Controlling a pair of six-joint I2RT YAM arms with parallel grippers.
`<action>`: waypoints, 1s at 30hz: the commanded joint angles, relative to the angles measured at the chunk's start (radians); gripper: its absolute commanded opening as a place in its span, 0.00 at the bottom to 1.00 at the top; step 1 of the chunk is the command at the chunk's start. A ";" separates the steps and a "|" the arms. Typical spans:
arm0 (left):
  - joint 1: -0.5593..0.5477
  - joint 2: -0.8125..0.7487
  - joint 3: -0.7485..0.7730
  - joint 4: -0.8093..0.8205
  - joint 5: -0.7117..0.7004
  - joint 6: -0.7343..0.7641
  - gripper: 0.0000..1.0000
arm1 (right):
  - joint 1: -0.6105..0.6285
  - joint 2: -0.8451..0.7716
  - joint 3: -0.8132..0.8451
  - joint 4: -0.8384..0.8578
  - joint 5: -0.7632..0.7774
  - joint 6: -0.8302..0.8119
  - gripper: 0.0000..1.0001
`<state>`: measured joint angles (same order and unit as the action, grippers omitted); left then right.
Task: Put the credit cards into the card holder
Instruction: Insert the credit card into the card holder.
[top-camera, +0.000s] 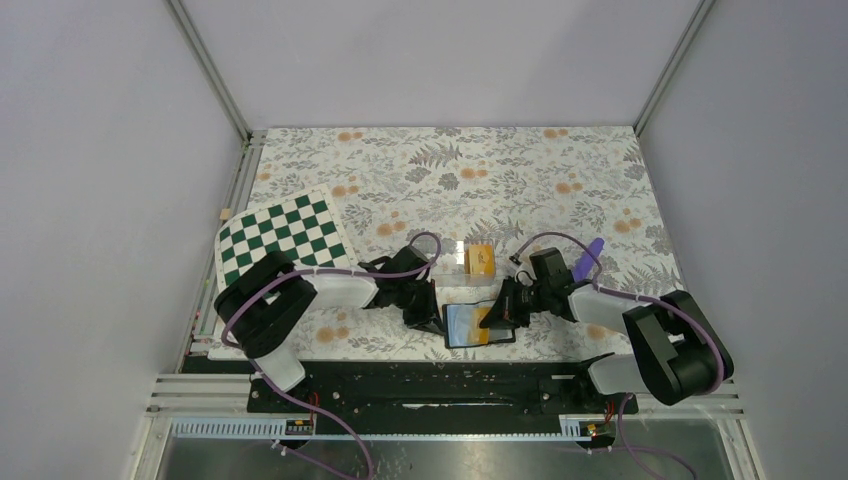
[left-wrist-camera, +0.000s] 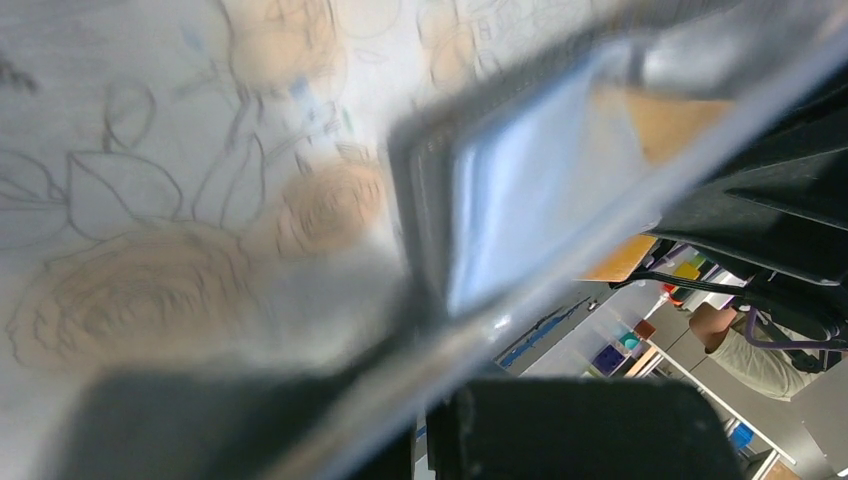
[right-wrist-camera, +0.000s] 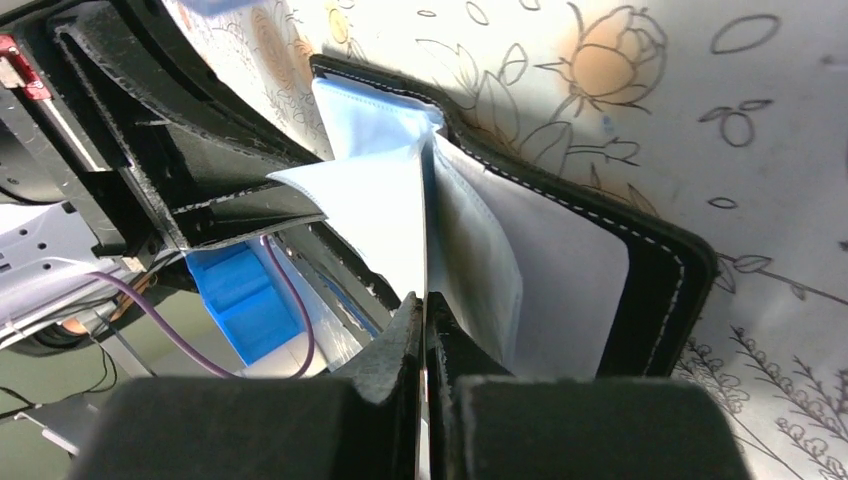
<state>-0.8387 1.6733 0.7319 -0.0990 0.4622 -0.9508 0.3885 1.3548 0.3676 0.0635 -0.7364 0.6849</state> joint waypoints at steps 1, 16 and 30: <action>-0.022 0.054 0.002 -0.098 -0.061 0.051 0.00 | 0.006 0.016 0.036 -0.037 -0.054 -0.070 0.00; -0.023 0.101 0.065 -0.167 -0.055 0.103 0.00 | 0.006 0.080 0.167 -0.228 -0.022 -0.194 0.22; -0.022 0.124 0.116 -0.221 -0.068 0.134 0.00 | 0.007 -0.015 0.208 -0.352 0.099 -0.211 0.54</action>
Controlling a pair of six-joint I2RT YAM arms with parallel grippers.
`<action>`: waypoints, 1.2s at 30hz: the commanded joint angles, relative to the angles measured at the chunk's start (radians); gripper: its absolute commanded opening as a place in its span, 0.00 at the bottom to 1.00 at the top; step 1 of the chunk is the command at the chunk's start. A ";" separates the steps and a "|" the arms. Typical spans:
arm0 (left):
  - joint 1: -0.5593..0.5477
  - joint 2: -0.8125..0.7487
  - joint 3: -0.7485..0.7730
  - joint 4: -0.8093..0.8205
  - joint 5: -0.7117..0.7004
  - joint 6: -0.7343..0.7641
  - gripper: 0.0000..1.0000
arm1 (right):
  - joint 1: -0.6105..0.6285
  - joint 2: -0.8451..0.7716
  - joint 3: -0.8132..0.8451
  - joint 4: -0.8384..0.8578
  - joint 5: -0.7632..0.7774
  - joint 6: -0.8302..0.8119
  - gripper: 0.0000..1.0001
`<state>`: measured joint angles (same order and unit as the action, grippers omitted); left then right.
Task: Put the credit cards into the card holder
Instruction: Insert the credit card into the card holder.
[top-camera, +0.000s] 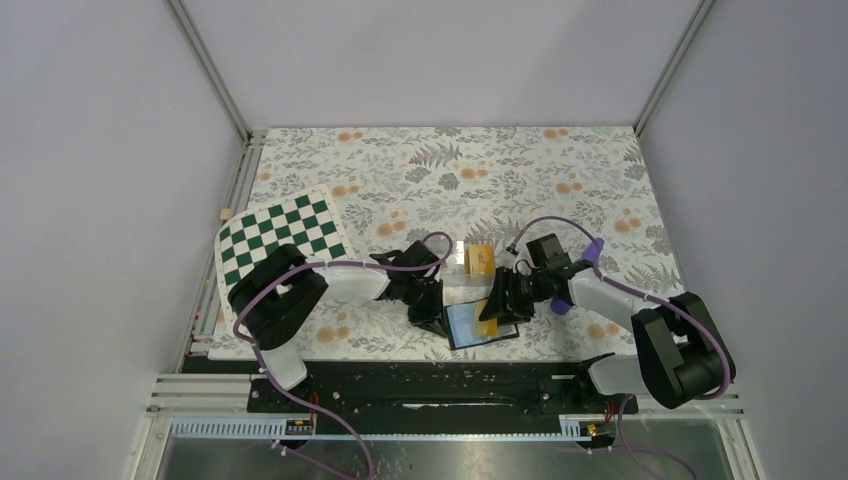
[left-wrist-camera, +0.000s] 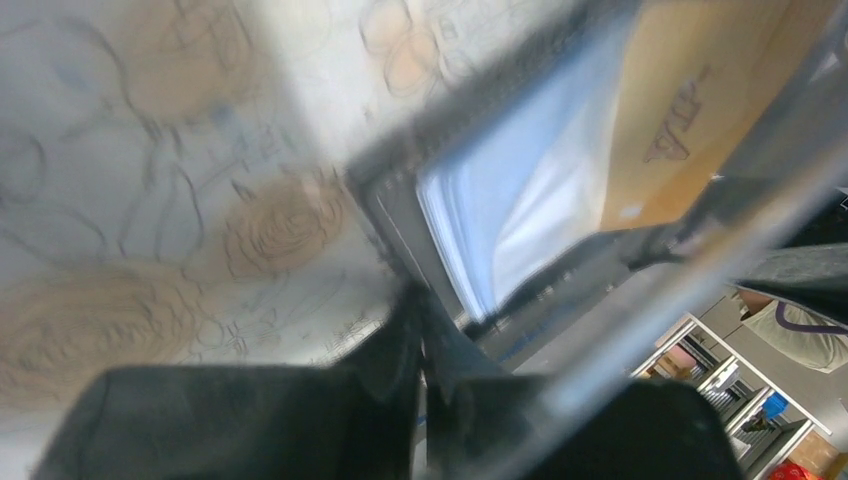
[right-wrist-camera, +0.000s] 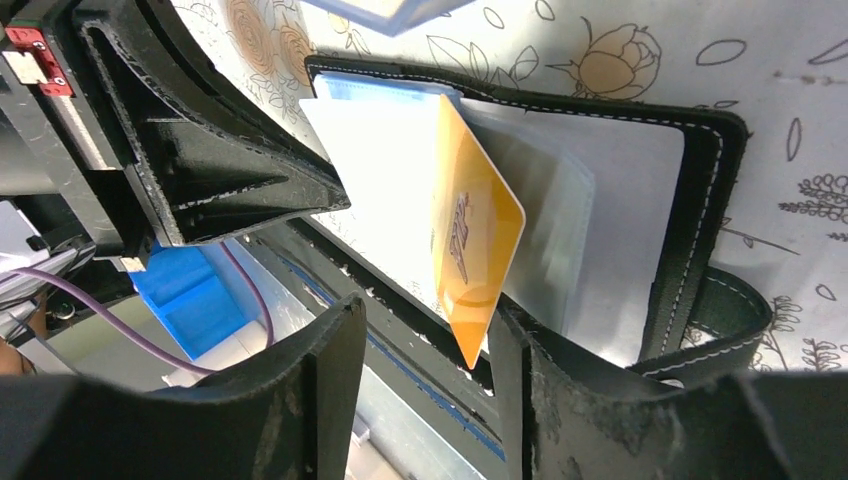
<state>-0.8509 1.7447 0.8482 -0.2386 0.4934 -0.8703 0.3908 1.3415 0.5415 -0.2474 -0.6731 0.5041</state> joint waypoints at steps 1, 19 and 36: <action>-0.011 0.055 0.002 -0.084 -0.101 0.056 0.00 | 0.006 0.003 0.037 -0.045 0.042 -0.036 0.52; -0.011 0.081 0.040 -0.124 -0.106 0.086 0.00 | 0.005 0.047 0.036 -0.097 0.037 -0.065 0.00; -0.010 0.080 0.073 -0.179 -0.115 0.143 0.00 | 0.005 0.061 0.001 -0.092 -0.062 -0.051 0.00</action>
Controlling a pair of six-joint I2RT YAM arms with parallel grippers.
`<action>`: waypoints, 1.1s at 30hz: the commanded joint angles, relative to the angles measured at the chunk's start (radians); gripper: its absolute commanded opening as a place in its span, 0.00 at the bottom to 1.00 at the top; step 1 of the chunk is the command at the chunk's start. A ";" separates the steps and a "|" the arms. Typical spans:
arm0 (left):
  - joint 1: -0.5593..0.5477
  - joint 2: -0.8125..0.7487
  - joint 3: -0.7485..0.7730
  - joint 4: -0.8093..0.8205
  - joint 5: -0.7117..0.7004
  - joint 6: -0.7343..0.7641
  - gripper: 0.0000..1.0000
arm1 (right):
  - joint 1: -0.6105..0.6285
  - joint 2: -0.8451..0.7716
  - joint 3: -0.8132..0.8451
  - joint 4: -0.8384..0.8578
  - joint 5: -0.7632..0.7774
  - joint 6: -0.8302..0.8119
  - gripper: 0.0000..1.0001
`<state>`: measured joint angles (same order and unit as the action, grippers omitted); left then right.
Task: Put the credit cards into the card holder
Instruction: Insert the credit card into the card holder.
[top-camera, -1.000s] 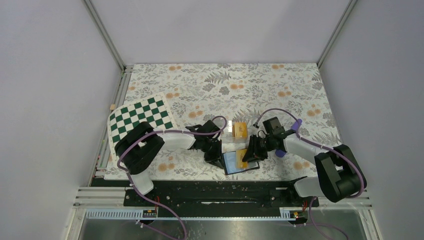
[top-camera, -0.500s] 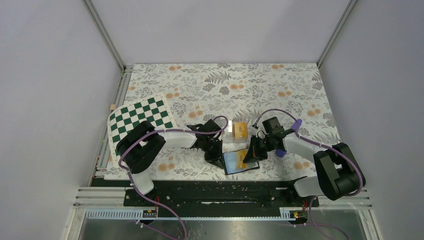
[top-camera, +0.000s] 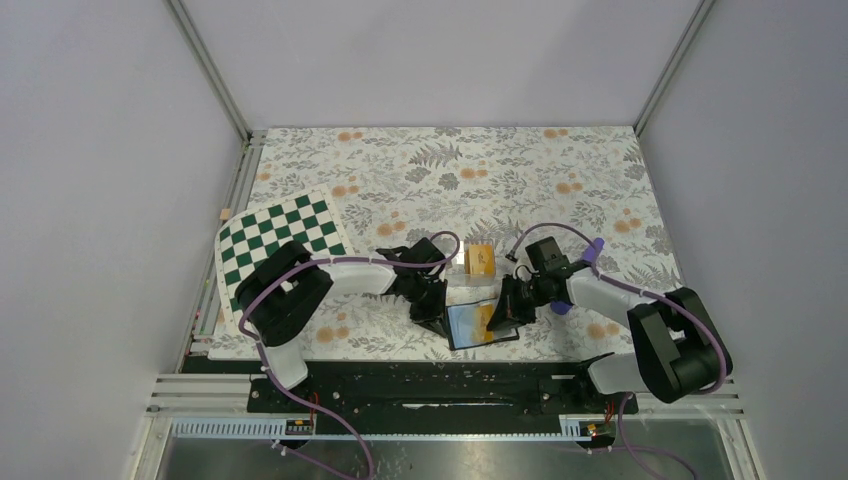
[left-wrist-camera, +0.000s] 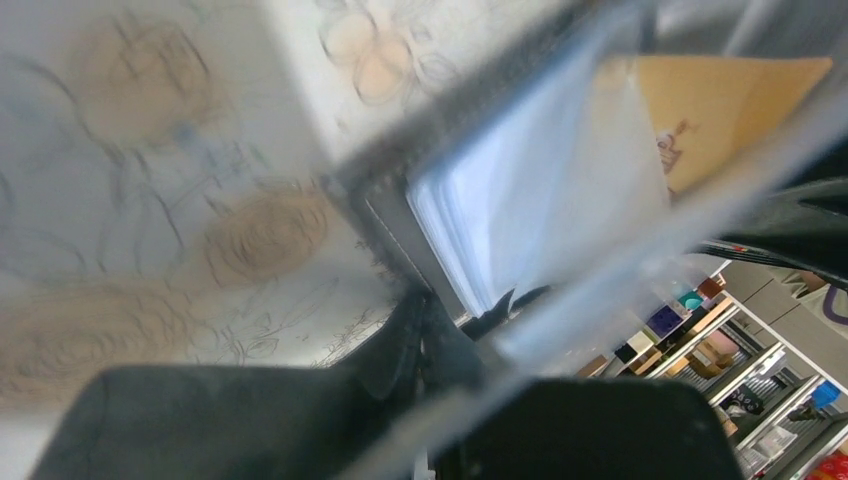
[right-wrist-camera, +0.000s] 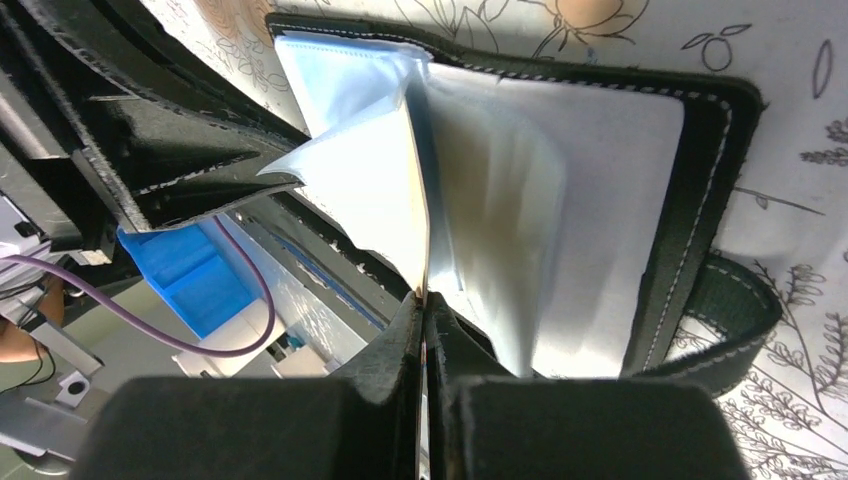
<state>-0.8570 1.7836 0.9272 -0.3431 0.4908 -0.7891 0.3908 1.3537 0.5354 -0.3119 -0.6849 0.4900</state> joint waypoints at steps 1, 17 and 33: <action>-0.004 0.042 -0.003 -0.078 -0.113 0.065 0.00 | 0.005 0.062 0.011 -0.023 -0.060 -0.042 0.00; -0.004 0.059 0.056 -0.165 -0.123 0.149 0.00 | 0.005 0.226 0.162 -0.081 -0.077 -0.116 0.00; -0.007 0.049 0.087 -0.222 -0.145 0.216 0.00 | 0.005 0.135 0.196 -0.114 -0.021 -0.132 0.00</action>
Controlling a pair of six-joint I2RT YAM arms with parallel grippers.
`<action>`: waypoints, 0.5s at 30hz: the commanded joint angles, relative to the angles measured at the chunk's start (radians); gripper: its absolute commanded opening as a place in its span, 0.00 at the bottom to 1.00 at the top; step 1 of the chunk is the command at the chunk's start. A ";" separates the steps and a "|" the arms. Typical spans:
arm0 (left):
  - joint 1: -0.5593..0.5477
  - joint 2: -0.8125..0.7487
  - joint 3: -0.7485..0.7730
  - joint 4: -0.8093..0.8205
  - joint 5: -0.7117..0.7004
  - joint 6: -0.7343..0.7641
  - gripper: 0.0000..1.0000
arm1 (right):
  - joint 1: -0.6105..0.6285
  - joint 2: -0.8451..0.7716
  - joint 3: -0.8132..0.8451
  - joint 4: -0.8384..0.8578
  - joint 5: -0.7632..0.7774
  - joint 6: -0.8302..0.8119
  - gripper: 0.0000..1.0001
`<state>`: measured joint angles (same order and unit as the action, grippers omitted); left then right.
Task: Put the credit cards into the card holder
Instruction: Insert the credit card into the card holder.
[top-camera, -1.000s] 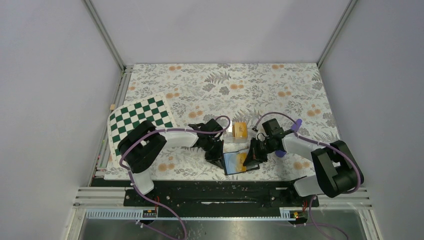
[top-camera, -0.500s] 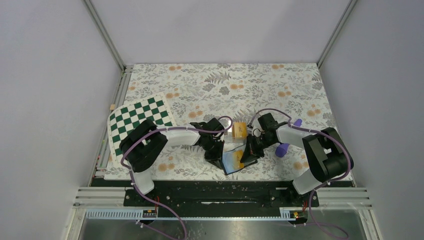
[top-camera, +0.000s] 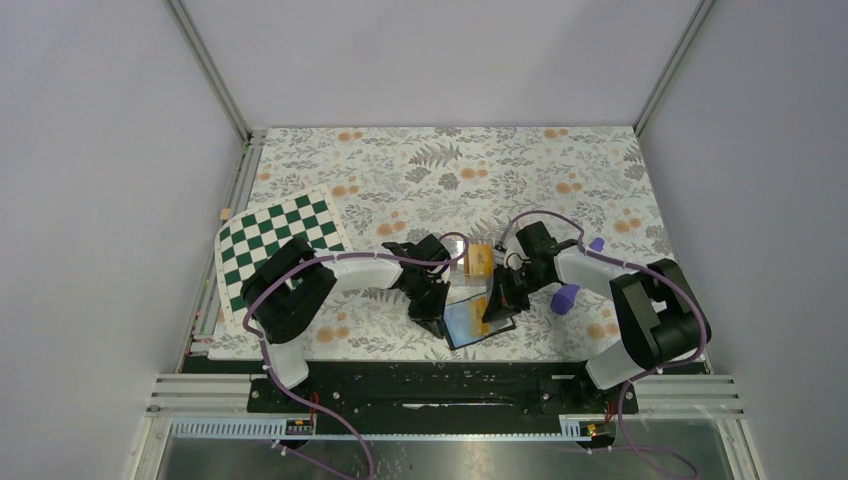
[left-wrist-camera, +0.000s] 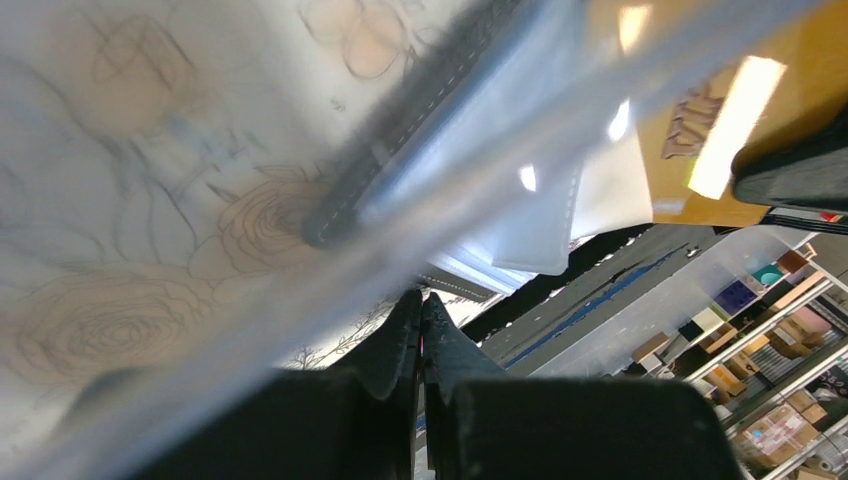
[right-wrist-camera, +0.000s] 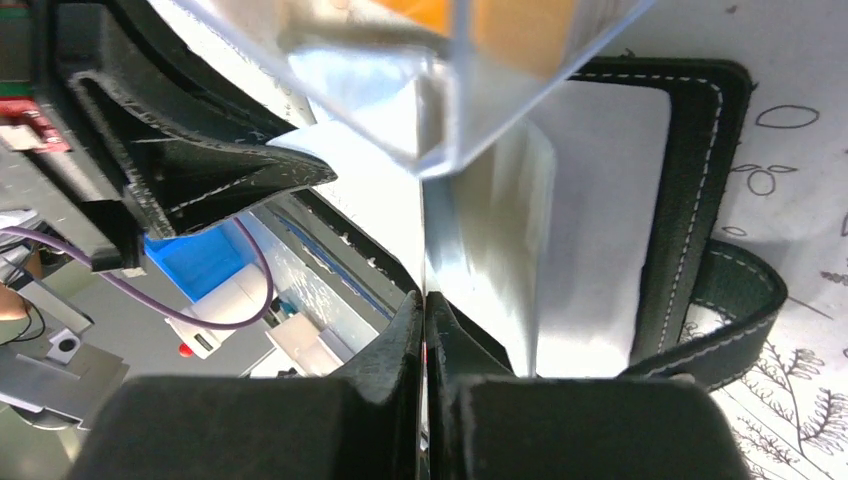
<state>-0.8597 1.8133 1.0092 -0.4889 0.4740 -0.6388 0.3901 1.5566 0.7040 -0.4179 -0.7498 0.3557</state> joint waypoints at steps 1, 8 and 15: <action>-0.003 0.020 0.008 -0.083 -0.130 0.074 0.00 | 0.006 -0.079 0.028 0.005 0.040 0.009 0.00; -0.006 0.024 0.009 -0.112 -0.145 0.128 0.00 | 0.006 -0.045 0.023 0.094 0.002 0.007 0.00; -0.008 0.029 0.009 -0.112 -0.135 0.152 0.00 | 0.005 -0.002 0.005 0.095 0.006 -0.029 0.00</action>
<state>-0.8635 1.8133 1.0283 -0.5472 0.4538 -0.5499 0.3901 1.5452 0.7040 -0.3344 -0.7357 0.3569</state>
